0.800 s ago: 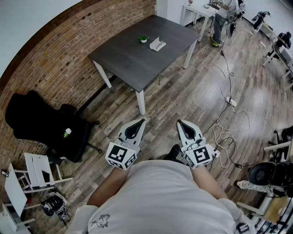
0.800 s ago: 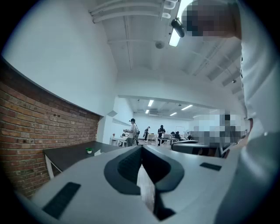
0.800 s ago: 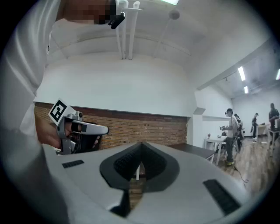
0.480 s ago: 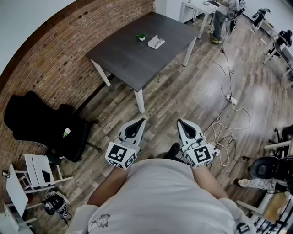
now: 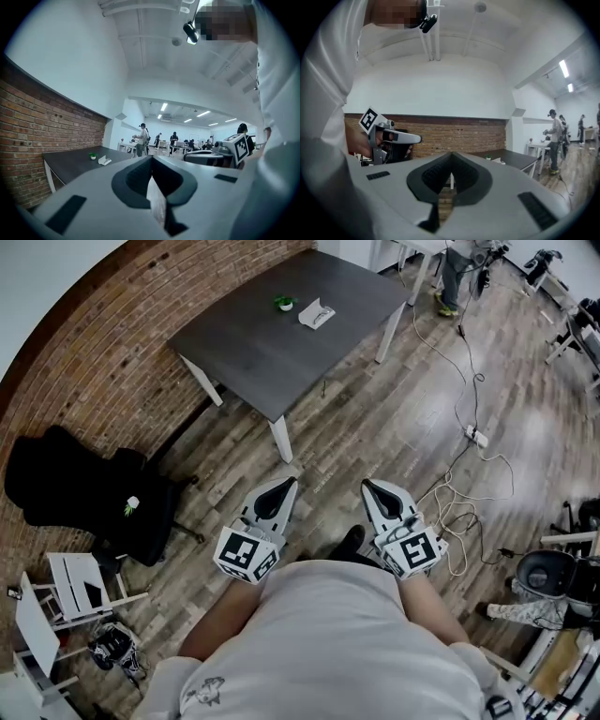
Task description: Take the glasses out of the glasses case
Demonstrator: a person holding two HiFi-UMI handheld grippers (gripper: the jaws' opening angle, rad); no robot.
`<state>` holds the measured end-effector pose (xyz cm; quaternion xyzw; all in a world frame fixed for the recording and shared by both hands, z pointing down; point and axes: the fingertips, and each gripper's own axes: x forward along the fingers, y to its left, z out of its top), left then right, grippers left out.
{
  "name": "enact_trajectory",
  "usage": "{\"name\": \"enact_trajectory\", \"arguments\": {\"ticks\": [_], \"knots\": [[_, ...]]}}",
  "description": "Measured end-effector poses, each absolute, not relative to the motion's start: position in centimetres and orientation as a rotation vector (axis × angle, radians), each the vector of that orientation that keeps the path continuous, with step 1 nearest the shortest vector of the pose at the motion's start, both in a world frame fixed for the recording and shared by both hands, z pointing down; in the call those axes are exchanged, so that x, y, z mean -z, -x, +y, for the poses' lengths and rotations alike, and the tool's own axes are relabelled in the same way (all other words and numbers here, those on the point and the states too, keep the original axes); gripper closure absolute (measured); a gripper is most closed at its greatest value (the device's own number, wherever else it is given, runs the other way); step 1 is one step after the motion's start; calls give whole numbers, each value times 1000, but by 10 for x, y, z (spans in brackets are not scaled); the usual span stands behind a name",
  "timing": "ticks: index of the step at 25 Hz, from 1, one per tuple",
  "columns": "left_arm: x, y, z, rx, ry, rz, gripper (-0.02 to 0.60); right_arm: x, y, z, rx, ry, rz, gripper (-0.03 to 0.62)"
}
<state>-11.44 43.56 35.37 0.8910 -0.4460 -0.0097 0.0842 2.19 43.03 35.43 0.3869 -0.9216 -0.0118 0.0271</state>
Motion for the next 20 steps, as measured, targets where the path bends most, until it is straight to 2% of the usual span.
{"name": "enact_trajectory", "arguments": {"ticks": [7, 10, 20], "knots": [[-366, 101, 399, 1, -2614, -1368, 571, -363, -45, 397, 40, -1115, -2852, 588], [-371, 94, 378, -11, -2599, -1384, 571, -369, -61, 374, 11, -1109, -2851, 515], [-377, 37, 322, -49, -2586, -1397, 571, -374, -140, 316, -16, -1098, -2855, 425]]}}
